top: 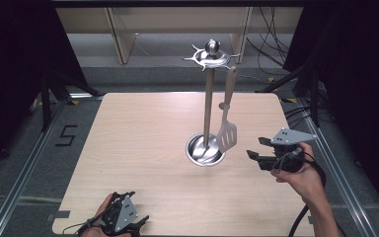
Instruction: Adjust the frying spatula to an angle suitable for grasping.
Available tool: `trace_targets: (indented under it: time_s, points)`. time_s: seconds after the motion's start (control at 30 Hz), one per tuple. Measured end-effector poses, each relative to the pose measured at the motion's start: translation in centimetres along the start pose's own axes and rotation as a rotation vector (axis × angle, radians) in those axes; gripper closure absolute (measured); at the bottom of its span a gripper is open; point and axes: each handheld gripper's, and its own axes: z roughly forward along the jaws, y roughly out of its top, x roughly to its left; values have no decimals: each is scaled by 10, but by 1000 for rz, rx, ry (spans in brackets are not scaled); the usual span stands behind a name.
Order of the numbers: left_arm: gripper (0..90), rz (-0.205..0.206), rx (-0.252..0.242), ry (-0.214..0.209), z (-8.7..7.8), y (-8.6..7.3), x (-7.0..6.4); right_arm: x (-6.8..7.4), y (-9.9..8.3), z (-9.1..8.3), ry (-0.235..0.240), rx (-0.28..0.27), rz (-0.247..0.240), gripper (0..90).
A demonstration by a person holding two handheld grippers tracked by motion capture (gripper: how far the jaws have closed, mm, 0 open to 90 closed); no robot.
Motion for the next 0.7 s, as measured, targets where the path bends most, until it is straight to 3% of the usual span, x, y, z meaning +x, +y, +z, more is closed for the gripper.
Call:
trace_targets:
  time_s: [0.03,0.07,0.1,0.13,0.2,0.3,0.37,0.43,0.47,0.6,0.63,0.67,0.7]
  points:
    - [152,0,0,0,0,0,0,0,0,0,0,0,0,399]
    - [152,-30,-26,0,2,0,-2,-1,-5,1,-8,7,-3,399]
    - [152,-30,-26,0,2,0,-2,2,-8,-1,6,39,47,399]
    - [152,-2,0,-9,1,0,0,-1,-10,1,-9,17,27,399]
    - [152,2,-1,-3,1,2,0,-1,-14,2,1,36,50,398]
    - [152,-31,-26,-2,4,2,-2,-4,-20,4,-2,27,34,398]
    - [152,-1,3,-10,3,2,0,-2,-23,5,0,36,56,397]
    - [152,-3,0,2,4,2,-1,-3,-26,6,1,31,37,396]
    - [152,-7,0,-12,3,2,0,-2,-28,5,6,47,62,394]
    - [152,-12,-2,-8,3,2,0,2,-34,6,8,64,78,390]
    - [152,-37,-24,-11,5,1,-1,0,-35,8,3,39,51,388]
    - [152,-25,-15,-9,4,1,-1,1,-36,8,12,44,51,387]
    - [152,-25,-15,-9,4,1,-1,5,-37,7,17,64,86,384]
